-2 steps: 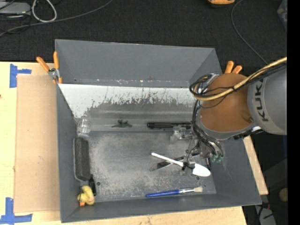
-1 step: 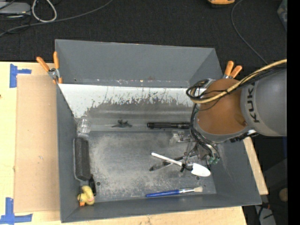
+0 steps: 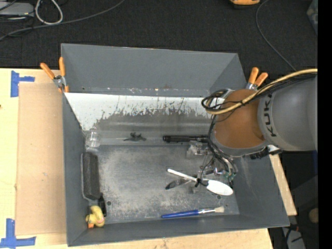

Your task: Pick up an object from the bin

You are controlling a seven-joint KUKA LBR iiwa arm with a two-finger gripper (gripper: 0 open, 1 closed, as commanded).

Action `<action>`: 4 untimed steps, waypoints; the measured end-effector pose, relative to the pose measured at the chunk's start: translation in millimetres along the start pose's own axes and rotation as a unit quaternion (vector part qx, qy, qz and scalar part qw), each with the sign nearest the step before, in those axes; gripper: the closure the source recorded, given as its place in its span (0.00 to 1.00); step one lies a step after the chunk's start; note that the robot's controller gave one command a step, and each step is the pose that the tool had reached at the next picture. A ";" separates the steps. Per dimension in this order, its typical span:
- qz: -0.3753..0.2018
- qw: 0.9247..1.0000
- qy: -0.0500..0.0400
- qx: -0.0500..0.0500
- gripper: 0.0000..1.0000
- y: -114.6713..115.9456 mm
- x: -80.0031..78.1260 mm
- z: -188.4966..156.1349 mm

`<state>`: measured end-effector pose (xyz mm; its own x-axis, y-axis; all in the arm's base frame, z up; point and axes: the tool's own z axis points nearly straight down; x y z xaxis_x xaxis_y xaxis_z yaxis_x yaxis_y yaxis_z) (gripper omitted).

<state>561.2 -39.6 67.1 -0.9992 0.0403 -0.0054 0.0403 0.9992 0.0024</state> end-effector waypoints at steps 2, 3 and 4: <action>0.033 0.999 0.002 0.000 1.00 -1.7 -1.3 -2.7; 0.034 0.999 0.008 -0.001 1.00 -1.5 1.9 -18.4; 0.034 0.999 0.002 -0.001 1.00 -1.7 -1.3 -49.5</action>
Offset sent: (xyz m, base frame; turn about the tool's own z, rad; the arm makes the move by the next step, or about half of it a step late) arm 0.0000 0.0000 0.0000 0.0000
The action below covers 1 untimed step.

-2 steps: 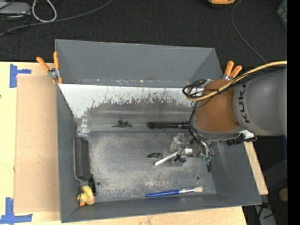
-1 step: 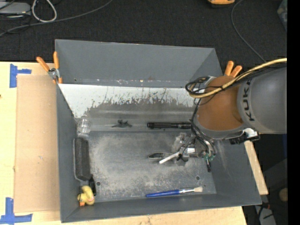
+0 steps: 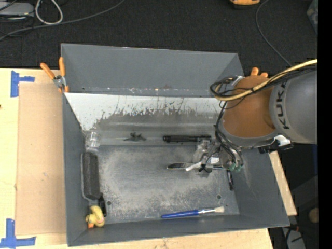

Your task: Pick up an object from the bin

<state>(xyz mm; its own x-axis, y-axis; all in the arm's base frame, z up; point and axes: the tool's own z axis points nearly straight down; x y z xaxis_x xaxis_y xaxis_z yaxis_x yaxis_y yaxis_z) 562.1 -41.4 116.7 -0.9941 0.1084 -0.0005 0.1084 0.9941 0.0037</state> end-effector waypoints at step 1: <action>0.000 1.000 0.001 0.000 1.00 0.0 0.6 -7.7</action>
Offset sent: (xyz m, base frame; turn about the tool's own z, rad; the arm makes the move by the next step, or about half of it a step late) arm 0.0002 0.0001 0.0609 0.0000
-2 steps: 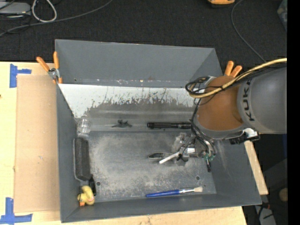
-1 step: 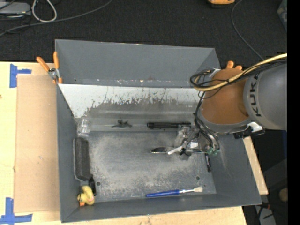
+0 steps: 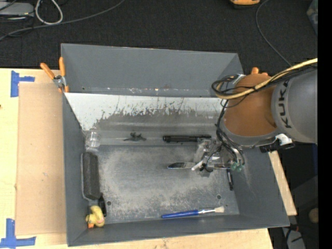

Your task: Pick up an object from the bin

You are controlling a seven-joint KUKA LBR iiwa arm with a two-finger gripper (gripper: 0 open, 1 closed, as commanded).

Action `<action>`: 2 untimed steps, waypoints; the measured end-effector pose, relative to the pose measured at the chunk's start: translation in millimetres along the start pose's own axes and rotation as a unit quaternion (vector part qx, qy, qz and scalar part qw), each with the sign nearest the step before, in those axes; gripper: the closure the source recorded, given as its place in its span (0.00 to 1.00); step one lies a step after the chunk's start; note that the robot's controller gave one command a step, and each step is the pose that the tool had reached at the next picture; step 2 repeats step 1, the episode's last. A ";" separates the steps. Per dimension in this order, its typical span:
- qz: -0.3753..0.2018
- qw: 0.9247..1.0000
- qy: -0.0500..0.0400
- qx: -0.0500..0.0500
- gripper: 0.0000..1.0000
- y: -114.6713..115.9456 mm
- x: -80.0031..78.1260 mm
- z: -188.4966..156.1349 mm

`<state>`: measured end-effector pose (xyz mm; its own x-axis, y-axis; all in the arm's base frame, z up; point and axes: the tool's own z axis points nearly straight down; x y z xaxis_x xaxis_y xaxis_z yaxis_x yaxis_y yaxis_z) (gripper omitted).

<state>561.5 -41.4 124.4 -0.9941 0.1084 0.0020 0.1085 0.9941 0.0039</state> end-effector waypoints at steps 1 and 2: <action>0.000 1.000 0.001 0.000 1.00 0.1 0.6 -35.5; 0.000 1.000 0.001 0.000 1.00 0.1 0.6 -35.5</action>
Offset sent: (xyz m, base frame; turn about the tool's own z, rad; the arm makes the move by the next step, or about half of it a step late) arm -0.0015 0.0001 0.0539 0.0002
